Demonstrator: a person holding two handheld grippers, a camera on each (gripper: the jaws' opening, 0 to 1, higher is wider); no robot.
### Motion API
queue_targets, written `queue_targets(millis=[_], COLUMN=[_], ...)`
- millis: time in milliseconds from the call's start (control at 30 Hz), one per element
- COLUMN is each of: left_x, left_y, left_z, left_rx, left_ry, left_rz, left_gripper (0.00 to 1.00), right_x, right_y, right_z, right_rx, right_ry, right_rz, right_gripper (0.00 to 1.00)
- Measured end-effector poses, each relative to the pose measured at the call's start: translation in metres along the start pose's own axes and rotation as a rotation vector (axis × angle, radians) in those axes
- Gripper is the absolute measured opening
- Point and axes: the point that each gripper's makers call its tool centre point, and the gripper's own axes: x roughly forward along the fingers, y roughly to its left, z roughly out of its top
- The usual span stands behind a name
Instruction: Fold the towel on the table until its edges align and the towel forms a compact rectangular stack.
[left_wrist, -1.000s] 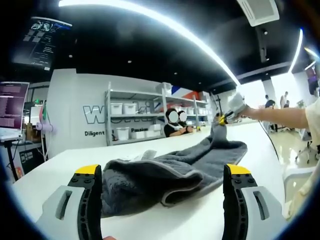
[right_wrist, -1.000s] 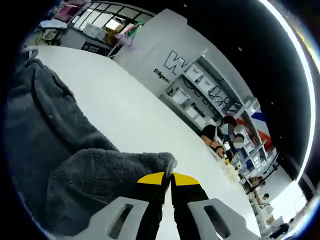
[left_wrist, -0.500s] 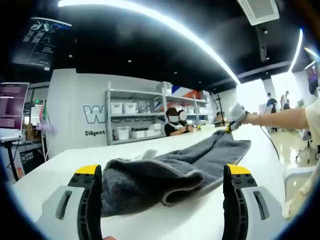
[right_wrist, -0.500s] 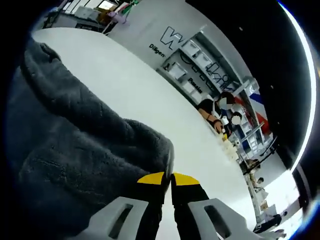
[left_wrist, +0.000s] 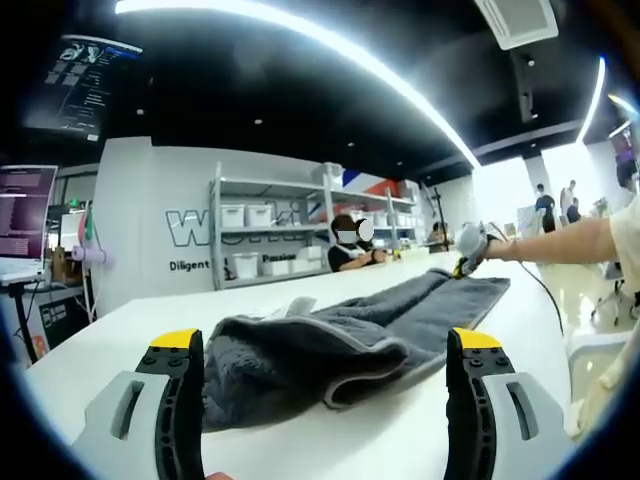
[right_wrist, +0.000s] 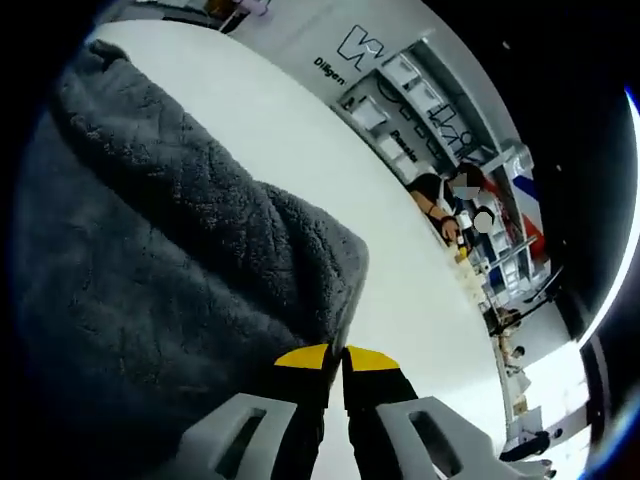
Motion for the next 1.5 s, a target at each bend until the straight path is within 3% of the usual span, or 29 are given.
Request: queue_targets(millis=[133,333,500,533,667,700,800,967,1133,1333,1500], left_x=[0.000,0.000,0.000,0.000,-0.001,-0.001,-0.001,-0.001,0.000,0.002,0.002], left_y=[0.000,0.000,0.000,0.000,0.000,0.000,0.001,-0.001,-0.001,0.000,0.002], left_z=[0.000,-0.001,-0.002,-0.002,-0.002,-0.002,-0.002,-0.004,-0.004,-0.004,-0.005], left_rx=[-0.001,-0.001,0.003,0.004,0.001,0.000,-0.002,0.015,0.022,0.019,0.015], left_ry=[0.001,0.005,0.009,0.009,0.010,0.009,0.010,0.022,0.025,0.027,0.029], left_rz=[0.000,0.002,0.002,0.002,0.005,0.006,0.008,0.004,0.006,0.005,0.011], left_gripper=[0.99,0.99,0.99,0.99,0.99,0.99,0.99,0.99,0.99,0.99,0.99], right_x=[0.001,-0.007,-0.024,-0.025,-0.032,-0.035,-0.044,-0.058,-0.084,-0.126,-0.157], right_y=[-0.003,-0.027,-0.048,-0.049,-0.048,-0.048,-0.049,-0.036,-0.021,-0.012,-0.001], right_z=[0.000,0.007,0.015,0.015,0.014,0.014,0.013,0.015,0.026,0.033,0.036], right_rx=[-0.028,-0.021,0.034,0.040,0.178,0.209,0.225,0.290,0.365,0.405,0.462], right_ry=[-0.013,-0.042,-0.110,-0.114,-0.161,-0.177,-0.203,-0.260,-0.397,-0.532,-0.651], right_rz=[-0.014,-0.095,-0.155,-0.155,-0.131,-0.124,-0.113,-0.046,0.041,0.071,0.137], right_gripper=[0.04,0.35,0.47,0.51,0.87,0.91,0.91,1.00,1.00,1.00,1.00])
